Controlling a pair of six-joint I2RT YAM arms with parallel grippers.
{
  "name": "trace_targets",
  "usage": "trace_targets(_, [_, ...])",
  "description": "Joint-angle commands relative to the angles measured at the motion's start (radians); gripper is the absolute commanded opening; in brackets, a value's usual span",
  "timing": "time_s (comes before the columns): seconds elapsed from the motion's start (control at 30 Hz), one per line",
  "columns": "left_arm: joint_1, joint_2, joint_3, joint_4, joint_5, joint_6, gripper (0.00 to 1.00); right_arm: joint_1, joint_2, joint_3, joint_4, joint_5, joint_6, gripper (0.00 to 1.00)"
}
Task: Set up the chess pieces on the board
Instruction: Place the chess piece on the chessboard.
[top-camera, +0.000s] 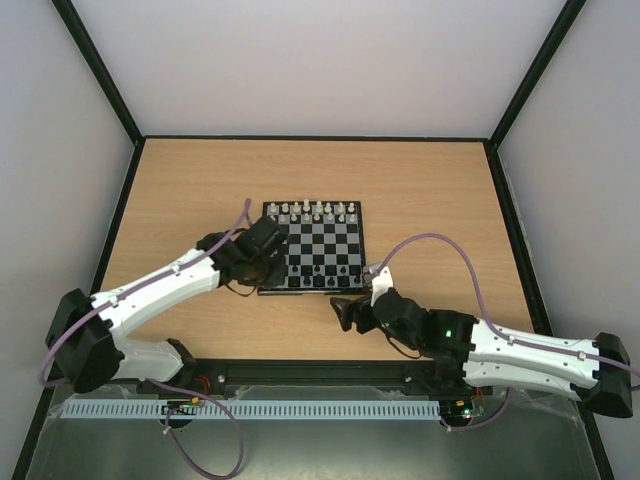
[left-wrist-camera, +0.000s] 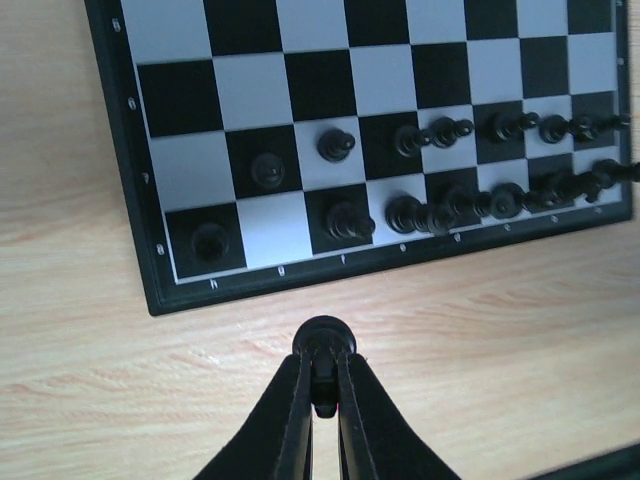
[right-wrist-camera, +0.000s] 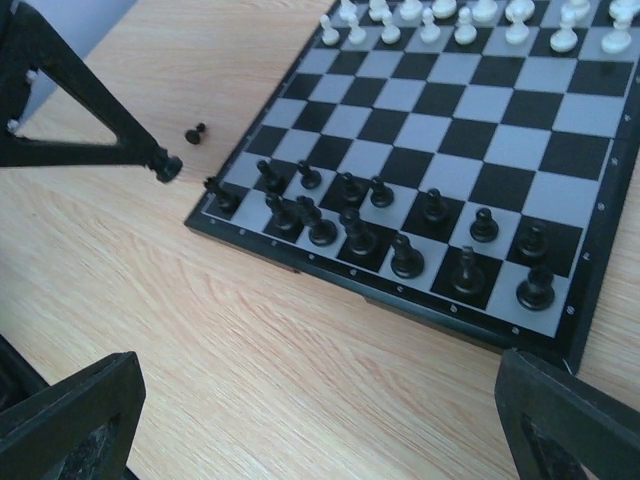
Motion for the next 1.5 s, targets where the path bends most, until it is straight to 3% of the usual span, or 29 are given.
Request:
trace_targets(0.0, [-0.069, 0.09, 0.087, -0.089, -0.221, -0.006, 0.02, -0.025, -0.018, -0.036, -0.03, -0.005, 0.011, 0.97])
trace_targets(0.2, [-0.109, 0.159, 0.105, -0.079, -0.27, -0.049, 0.02, -0.038, -0.031, -0.051, -0.033, -0.016, 0.0, 0.97])
trace_targets(0.97, [-0.116, 0.285, 0.017, 0.102, -0.249, -0.097, 0.04, -0.048, -0.055, -0.071, -0.026, -0.038, -0.019, 0.99])
trace_targets(1.47, [-0.101, 0.344, 0.023, 0.105, -0.277, -0.089, 0.08, -0.049, -0.082, -0.086, -0.028, -0.046, -0.022, 0.99])
